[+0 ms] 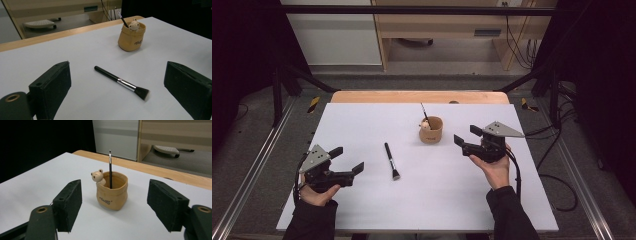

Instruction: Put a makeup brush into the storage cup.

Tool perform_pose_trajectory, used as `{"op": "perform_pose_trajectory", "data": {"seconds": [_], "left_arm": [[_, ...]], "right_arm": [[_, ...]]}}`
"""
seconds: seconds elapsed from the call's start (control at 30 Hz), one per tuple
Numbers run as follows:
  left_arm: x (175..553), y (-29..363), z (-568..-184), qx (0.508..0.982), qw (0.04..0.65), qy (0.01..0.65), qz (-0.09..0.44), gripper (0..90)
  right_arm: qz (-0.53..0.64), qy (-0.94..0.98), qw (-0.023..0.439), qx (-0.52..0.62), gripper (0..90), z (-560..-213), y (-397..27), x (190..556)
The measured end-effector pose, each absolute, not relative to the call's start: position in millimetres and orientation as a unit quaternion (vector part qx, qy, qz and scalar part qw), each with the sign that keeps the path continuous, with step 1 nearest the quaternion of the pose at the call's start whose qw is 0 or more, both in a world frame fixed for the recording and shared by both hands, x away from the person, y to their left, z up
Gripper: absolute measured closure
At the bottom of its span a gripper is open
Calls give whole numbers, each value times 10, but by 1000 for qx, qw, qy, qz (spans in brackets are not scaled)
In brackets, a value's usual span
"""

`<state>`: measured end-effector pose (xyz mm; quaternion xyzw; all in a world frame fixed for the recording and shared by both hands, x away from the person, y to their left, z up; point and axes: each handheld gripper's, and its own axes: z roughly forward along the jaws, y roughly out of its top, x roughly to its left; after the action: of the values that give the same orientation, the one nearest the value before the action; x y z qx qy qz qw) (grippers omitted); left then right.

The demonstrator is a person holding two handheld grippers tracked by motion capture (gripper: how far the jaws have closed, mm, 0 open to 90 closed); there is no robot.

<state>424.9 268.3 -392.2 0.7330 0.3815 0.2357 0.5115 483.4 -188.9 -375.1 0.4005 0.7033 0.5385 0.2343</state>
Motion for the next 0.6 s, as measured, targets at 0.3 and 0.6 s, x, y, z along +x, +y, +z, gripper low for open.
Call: {"op": "perform_pose_trajectory", "data": {"seconds": [0.3, 0.6], "left_arm": [[4247, 2691, -3922, 731, 513, 383, 236, 67], [4250, 2693, -3927, 732, 511, 383, 237, 66]], "right_arm": [[547, 703, 228, 393, 202, -3787, -2055, 4665], [546, 700, 235, 397, 140, -3840, -2153, 4512]]}}
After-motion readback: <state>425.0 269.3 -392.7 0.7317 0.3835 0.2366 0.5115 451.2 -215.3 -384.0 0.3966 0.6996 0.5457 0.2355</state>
